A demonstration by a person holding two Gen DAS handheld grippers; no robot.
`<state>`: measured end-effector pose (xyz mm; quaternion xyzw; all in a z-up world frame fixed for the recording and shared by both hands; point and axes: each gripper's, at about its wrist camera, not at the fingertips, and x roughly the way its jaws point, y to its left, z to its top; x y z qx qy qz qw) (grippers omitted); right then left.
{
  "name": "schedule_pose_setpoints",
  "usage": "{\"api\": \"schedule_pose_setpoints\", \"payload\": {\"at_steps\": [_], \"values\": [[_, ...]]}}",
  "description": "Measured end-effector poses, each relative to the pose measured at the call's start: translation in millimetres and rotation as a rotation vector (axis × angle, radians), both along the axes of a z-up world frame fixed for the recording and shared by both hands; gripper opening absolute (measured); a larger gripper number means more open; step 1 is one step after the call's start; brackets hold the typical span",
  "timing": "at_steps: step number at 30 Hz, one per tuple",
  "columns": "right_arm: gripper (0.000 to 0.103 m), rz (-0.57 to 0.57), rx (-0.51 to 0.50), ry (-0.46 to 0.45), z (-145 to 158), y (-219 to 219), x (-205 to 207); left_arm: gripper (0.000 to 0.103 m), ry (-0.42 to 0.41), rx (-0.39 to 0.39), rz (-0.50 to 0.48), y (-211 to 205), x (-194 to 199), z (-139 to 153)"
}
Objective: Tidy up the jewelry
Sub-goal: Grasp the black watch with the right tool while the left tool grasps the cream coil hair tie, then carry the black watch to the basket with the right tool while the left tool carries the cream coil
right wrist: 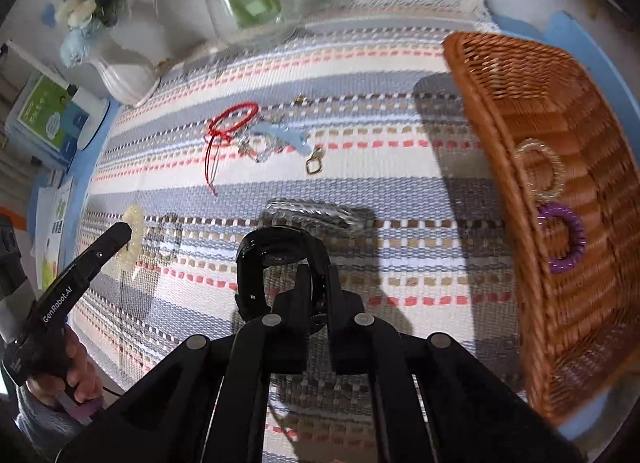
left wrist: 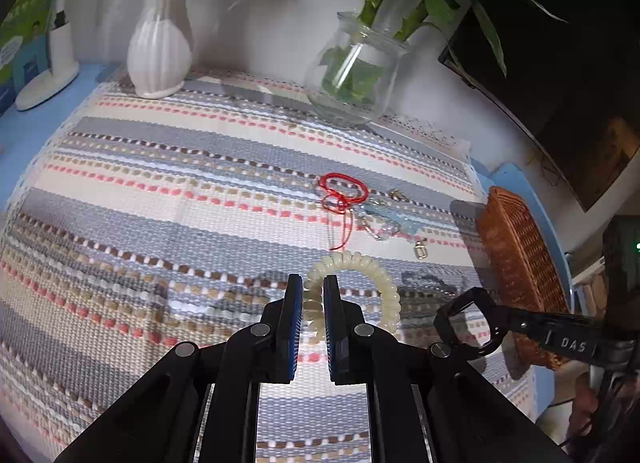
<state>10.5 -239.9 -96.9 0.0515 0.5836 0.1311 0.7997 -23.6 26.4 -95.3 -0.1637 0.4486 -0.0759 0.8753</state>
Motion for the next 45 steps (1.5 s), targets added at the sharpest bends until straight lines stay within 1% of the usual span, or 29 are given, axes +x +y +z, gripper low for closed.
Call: {"api": "schedule_pose_setpoints", "payload": {"at_steps": [3,5,9,12,14,19,21,25,27,28,30,33,36,39,41,45], "values": [[0.007,-0.003,-0.032,-0.005,4.4,-2.6,-0.7,0.010,-0.009,-0.031,-0.008,-4.7,6.0,8.1],[0.007,-0.013,-0.031,-0.019,6.8,-5.8,-3.0,0.010,-0.018,-0.026,-0.021,-8.8,9.4,13.5],[0.007,-0.037,-0.001,-0.059,18.7,-14.7,-2.1,0.010,-0.042,-0.016,-0.052,-20.4,17.9,27.3],[0.007,-0.058,0.025,-0.095,35.5,-23.1,-1.4,0.010,-0.067,0.001,-0.085,-34.9,26.9,38.6],[0.007,-0.079,0.047,-0.121,47.1,-32.0,0.6,0.010,-0.086,0.020,-0.117,-48.2,33.6,46.5],[0.007,-0.140,0.073,-0.174,66.5,-57.2,5.2,0.010,-0.119,0.038,-0.205,-85.0,50.5,60.8],[0.007,-0.171,0.080,-0.182,71.1,-71.0,6.2,0.010,-0.126,0.038,-0.250,-102.5,57.9,64.3],[0.006,-0.245,0.088,-0.193,74.2,-100.2,9.1,0.010,-0.139,0.064,-0.349,-144.0,73.5,72.0],[0.005,-0.284,0.108,-0.204,77.5,-118.6,7.9,0.010,-0.148,0.068,-0.397,-165.8,81.1,76.1],[0.001,-0.302,0.122,-0.202,77.8,-127.6,8.1,0.010,-0.149,0.068,-0.416,-174.6,84.3,76.5],[0.000,-0.336,0.133,-0.218,79.9,-142.5,6.5,0.010,-0.147,0.071,-0.450,-194.4,92.1,76.3],[0.000,-0.381,0.111,-0.238,82.4,-163.5,6.0,0.010,-0.126,0.060,-0.470,-213.1,100.5,74.2],[0.000,-0.433,0.121,-0.243,81.0,-186.0,2.2,0.010,-0.104,0.024,-0.476,-222.1,105.7,72.2],[0.000,-0.464,0.115,-0.244,78.5,-202.0,-2.2,0.010,-0.086,0.043,-0.480,-227.5,108.1,65.1],[0.000,-0.468,0.123,-0.236,75.1,-208.4,-5.4,0.010,-0.068,0.042,-0.477,-227.6,109.5,59.3],[0.000,-0.462,0.107,-0.212,63.7,-207.7,-7.5,0.010,-0.042,0.035,-0.483,-230.4,108.9,50.6]]}}
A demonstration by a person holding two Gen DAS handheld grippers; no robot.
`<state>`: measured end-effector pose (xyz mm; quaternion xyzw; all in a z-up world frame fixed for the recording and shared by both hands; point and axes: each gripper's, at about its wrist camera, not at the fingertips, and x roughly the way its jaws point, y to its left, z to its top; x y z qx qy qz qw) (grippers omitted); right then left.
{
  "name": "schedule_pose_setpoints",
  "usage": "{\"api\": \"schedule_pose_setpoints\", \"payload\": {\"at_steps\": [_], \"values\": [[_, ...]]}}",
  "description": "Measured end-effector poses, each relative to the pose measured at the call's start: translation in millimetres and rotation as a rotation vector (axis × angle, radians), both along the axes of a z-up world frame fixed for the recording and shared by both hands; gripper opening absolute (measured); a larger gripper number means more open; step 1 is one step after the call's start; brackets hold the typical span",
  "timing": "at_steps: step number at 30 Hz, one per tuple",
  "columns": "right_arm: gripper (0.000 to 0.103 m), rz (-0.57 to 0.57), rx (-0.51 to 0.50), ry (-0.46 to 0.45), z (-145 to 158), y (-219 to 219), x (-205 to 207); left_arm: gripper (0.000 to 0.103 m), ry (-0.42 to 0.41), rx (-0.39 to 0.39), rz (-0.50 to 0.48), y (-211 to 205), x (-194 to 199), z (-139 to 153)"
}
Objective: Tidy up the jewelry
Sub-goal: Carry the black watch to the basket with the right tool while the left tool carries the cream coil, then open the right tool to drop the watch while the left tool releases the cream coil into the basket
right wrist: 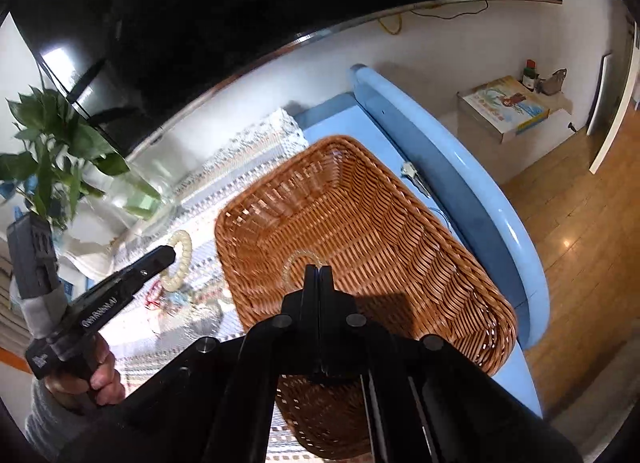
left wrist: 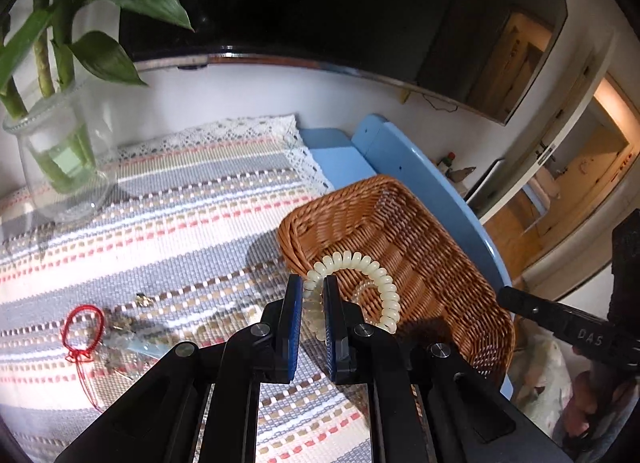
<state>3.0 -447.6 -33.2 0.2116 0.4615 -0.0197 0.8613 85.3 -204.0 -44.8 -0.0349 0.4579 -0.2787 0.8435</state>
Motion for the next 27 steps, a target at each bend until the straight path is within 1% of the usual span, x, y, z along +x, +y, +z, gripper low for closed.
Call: {"api": "schedule_pose_setpoints", "payload": {"at_steps": [5,9,15,24,27], "values": [[0.000,-0.011,0.011,0.035,-16.0,-3.3,-1.1,0.010,0.009,-0.005,-0.063,-22.9,-0.3,-5.6],[0.000,-0.016,0.023,0.062,-27.1,-7.1,-3.8,0.010,0.017,0.032,-0.134,-52.6,-3.8,-19.3],[0.000,-0.039,0.036,0.094,-45.1,-11.0,-10.3,0.010,0.016,0.088,-0.207,-81.1,-12.4,-36.7],[0.000,-0.049,0.013,0.131,-61.1,-8.2,-14.6,0.010,0.043,0.148,-0.252,-93.1,-16.0,-55.2],[0.000,-0.055,0.012,0.138,-64.5,-7.7,-14.7,0.011,0.033,0.180,-0.267,-98.5,-19.0,-56.4]]}}
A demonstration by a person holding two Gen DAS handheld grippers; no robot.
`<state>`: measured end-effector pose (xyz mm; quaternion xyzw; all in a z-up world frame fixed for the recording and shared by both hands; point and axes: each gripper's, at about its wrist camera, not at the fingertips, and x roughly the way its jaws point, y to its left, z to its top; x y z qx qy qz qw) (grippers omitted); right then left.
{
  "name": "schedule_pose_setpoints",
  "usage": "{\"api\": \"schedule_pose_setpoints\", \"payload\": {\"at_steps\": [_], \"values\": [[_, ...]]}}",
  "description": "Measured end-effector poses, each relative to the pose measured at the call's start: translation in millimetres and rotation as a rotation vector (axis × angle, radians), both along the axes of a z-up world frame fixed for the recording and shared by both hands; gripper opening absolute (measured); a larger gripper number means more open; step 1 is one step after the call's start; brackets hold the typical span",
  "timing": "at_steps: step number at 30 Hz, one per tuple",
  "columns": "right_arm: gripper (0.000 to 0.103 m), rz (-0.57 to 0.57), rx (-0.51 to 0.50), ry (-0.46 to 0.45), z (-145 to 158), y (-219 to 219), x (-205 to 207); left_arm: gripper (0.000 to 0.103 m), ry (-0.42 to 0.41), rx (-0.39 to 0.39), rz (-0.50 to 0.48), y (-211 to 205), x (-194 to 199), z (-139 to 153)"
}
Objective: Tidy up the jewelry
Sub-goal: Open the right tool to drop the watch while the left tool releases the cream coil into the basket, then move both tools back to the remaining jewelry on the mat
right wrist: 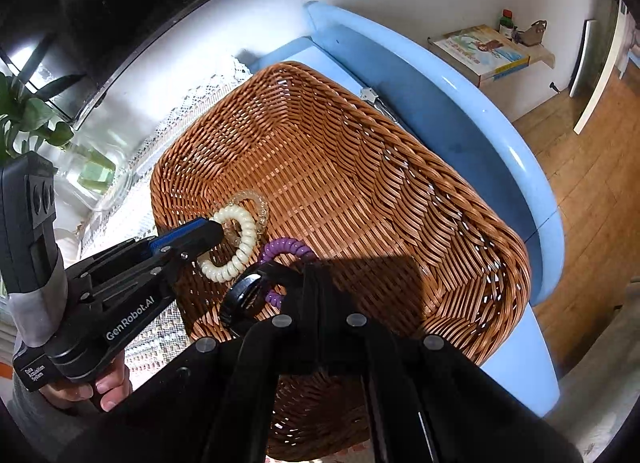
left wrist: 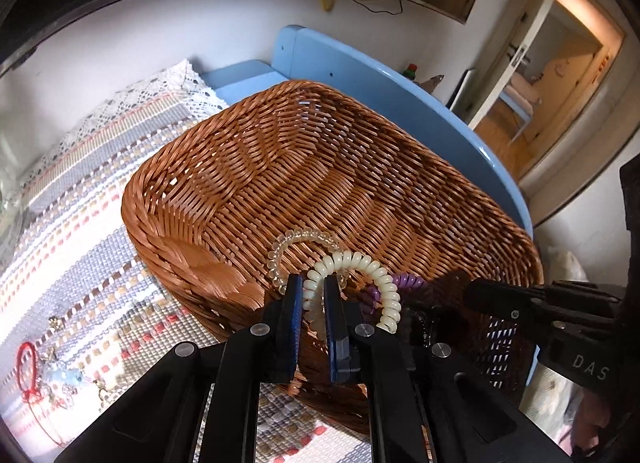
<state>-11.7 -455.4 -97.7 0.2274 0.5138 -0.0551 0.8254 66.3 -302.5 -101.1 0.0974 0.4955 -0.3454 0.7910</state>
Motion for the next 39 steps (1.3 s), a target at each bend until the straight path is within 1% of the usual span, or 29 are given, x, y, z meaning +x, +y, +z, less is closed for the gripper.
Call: {"api": "schedule_pose_setpoints", "payload": {"at_steps": [7,8,9,10,11,12,13,14,15,16,18,20,22,24,26,27,28,29,30,33,34,35,36,37,39], "values": [[0.000,-0.015,0.009,0.015,-4.0,-2.2,-1.5,0.012,-0.005,0.042,-0.004,-8.1,-1.7,-0.2],[0.001,-0.016,0.000,0.022,-4.6,-1.7,-1.6,0.014,-0.010,0.052,-0.010,-10.8,-2.9,-0.2],[0.004,-0.019,-0.010,0.031,-5.7,-1.4,-1.8,0.019,-0.011,0.055,-0.015,-12.1,-3.5,0.3],[0.012,-0.021,-0.017,0.037,-6.4,-1.1,-2.2,0.023,-0.010,0.048,-0.018,-12.8,-4.4,2.1],[0.016,-0.026,-0.028,0.041,-6.3,-0.5,-3.3,0.035,-0.005,0.029,-0.022,-13.1,-5.5,5.8],[0.030,-0.032,-0.045,0.039,-5.0,-0.3,-4.7,0.050,-0.003,0.005,-0.021,-14.3,-6.6,10.4],[0.051,-0.034,-0.052,0.034,-3.1,0.0,-5.9,0.056,-0.004,-0.013,-0.014,-11.5,-6.5,14.8],[0.064,-0.030,-0.045,0.024,-0.4,-0.2,-7.1,0.057,-0.010,-0.021,0.004,-8.4,-5.3,18.2],[0.084,-0.031,-0.037,0.013,2.1,-0.9,-8.1,0.057,-0.012,-0.029,0.027,-3.6,-3.8,23.6],[0.090,-0.042,-0.042,0.002,5.5,-1.5,-9.6,0.057,-0.004,-0.037,0.038,0.0,-2.4,27.2],[0.095,-0.057,-0.061,-0.009,11.3,-1.9,-10.4,0.057,0.019,-0.066,0.061,12.2,1.5,35.3],[0.097,-0.054,-0.073,-0.015,16.5,-0.3,-9.6,0.057,0.014,-0.082,0.091,26.9,3.9,42.1],[0.097,-0.045,-0.101,-0.027,23.9,3.7,-9.4,0.057,-0.015,-0.104,0.130,47.1,5.1,52.4],[0.097,-0.039,-0.129,-0.059,34.8,9.5,-10.1,0.057,-0.044,-0.130,0.170,71.8,6.0,61.1],[0.097,-0.025,-0.135,-0.108,48.5,16.8,-11.0,0.057,-0.079,-0.123,0.220,97.3,8.3,64.3],[0.098,-0.013,-0.125,-0.142,56.2,21.9,-10.9,0.057,-0.098,-0.106,0.248,111.2,9.9,63.8],[0.098,0.005,-0.107,-0.173,61.3,25.6,-10.1,0.057,-0.110,-0.089,0.272,124.3,13.0,62.3],[0.099,0.049,-0.071,-0.221,68.0,32.8,-8.5,0.057,-0.120,-0.068,0.306,141.1,15.9,59.7],[0.102,0.102,-0.040,-0.254,73.2,41.8,-5.1,0.057,-0.121,-0.053,0.338,157.4,19.5,56.5],[0.103,0.230,0.008,-0.308,85.2,73.9,4.6,0.057,-0.114,-0.015,0.418,200.5,27.2,44.4],[0.103,0.273,0.030,-0.321,88.1,88.9,9.6,0.057,-0.117,-0.001,0.437,213.1,29.7,40.3],[0.103,0.294,0.046,-0.320,88.2,98.8,15.0,0.053,-0.125,0.021,0.462,226.3,31.9,35.4],[0.103,0.308,0.056,-0.316,87.0,109.6,18.8,0.047,-0.124,0.041,0.488,238.1,35.3,29.7],[0.103,0.328,0.061,-0.309,85.1,121.5,23.4,0.045,-0.110,0.050,0.511,247.6,37.9,23.7],[0.098,0.368,0.049,-0.298,78.5,146.5,31.4,0.044,-0.061,0.025,0.555,267.2,44.7,10.7]]}}
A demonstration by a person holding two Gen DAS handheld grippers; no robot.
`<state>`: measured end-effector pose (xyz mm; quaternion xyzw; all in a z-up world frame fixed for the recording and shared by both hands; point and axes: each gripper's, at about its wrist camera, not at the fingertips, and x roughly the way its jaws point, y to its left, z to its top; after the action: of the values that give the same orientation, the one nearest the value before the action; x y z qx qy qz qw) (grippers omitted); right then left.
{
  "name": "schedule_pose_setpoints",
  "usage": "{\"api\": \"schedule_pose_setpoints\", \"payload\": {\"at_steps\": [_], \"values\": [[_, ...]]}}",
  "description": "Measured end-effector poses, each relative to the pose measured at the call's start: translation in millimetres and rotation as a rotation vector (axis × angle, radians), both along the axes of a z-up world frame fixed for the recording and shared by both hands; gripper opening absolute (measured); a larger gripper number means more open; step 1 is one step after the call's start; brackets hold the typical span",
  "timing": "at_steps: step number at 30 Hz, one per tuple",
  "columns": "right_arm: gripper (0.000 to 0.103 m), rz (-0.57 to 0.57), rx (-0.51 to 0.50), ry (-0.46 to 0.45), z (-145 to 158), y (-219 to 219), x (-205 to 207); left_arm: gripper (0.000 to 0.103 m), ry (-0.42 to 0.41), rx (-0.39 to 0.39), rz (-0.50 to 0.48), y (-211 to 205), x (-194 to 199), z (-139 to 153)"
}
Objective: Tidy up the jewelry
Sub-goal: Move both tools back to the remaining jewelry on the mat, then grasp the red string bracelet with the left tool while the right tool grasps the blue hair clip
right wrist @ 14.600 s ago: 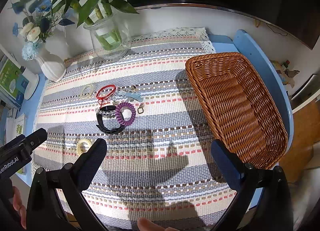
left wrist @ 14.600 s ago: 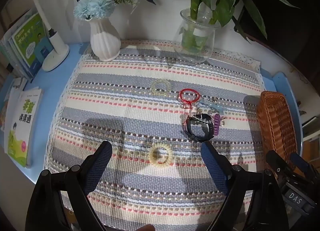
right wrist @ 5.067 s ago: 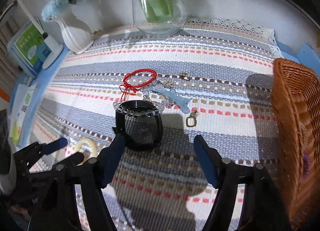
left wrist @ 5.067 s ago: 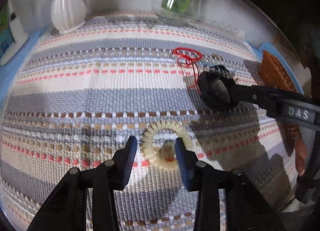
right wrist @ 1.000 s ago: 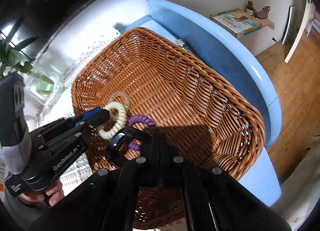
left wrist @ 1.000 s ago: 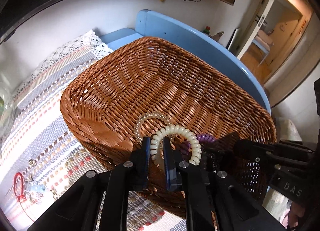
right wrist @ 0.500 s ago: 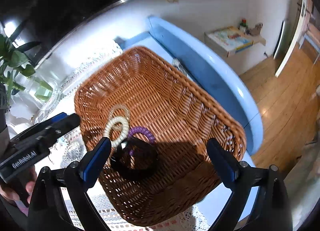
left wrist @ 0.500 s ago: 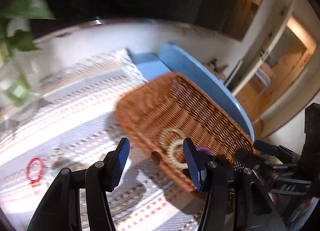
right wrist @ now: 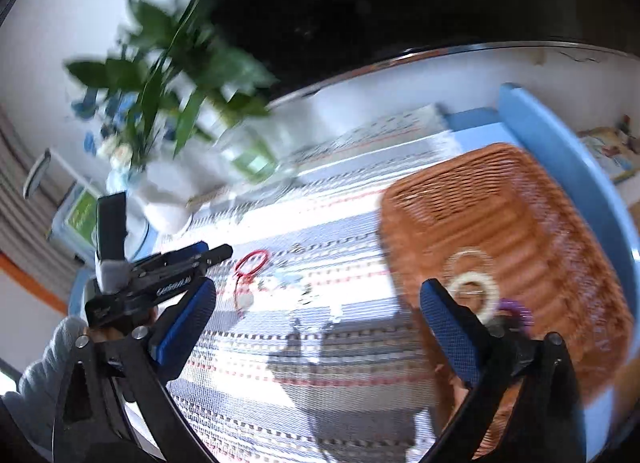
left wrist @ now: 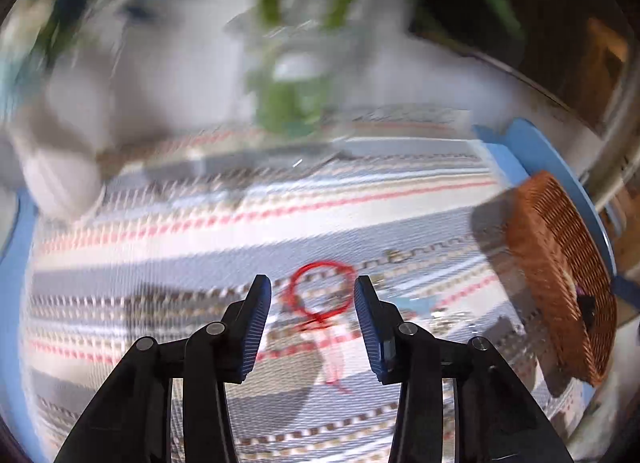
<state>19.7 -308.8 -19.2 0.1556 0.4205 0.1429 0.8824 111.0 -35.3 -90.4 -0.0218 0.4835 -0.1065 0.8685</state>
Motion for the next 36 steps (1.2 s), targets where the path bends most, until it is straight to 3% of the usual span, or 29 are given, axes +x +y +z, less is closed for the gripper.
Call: {"api": "schedule_pose_setpoints", "payload": {"at_steps": [5,7,9,13,14,15,17,19,25,27,29,31,36], "values": [[0.093,0.124,-0.042,0.044,-36.2,57.4,13.4,0.044,0.066,-0.108,0.018,18.5,7.7,-25.9],[0.081,0.142,-0.070,0.058,-55.6,69.9,18.0,0.042,0.098,-0.172,0.022,20.2,13.7,-36.8],[0.074,0.141,-0.101,0.071,-70.9,76.4,25.8,0.034,0.123,-0.203,0.034,19.9,19.9,-45.8],[0.072,0.178,-0.134,0.049,-89.3,87.9,45.9,0.022,0.119,-0.193,0.070,16.3,24.0,-56.5],[0.072,0.198,-0.148,0.034,-92.7,91.8,50.2,0.009,0.125,-0.202,0.069,15.9,24.9,-58.1],[0.072,0.218,-0.165,0.026,-96.8,96.1,53.9,0.005,0.123,-0.202,0.073,13.4,25.3,-59.8],[0.068,0.240,-0.195,0.032,-105.5,102.3,59.4,0.004,0.083,-0.184,0.078,10.0,22.6,-60.4],[0.054,0.254,-0.220,0.058,-119.1,107.5,66.2,0.004,0.069,-0.174,0.076,8.4,21.3,-60.4],[0.036,0.279,-0.249,0.051,-134.0,117.5,75.2,0.004,0.068,-0.196,0.074,17.6,16.8,-58.0],[0.025,0.286,-0.242,0.052,-135.1,117.7,77.9,0.004,0.065,-0.232,0.067,22.5,13.4,-54.0],[0.023,0.289,-0.234,0.061,-134.9,117.3,79.3,0.004,0.044,-0.294,0.054,29.4,7.3,-46.1],[0.014,0.267,-0.231,0.058,-132.6,114.8,78.5,0.004,0.021,-0.330,0.046,33.2,2.7,-35.7],[0.012,0.245,-0.194,0.045,-116.5,107.9,71.8,0.004,-0.019,-0.340,0.047,36.3,-5.0,-16.2]]}}
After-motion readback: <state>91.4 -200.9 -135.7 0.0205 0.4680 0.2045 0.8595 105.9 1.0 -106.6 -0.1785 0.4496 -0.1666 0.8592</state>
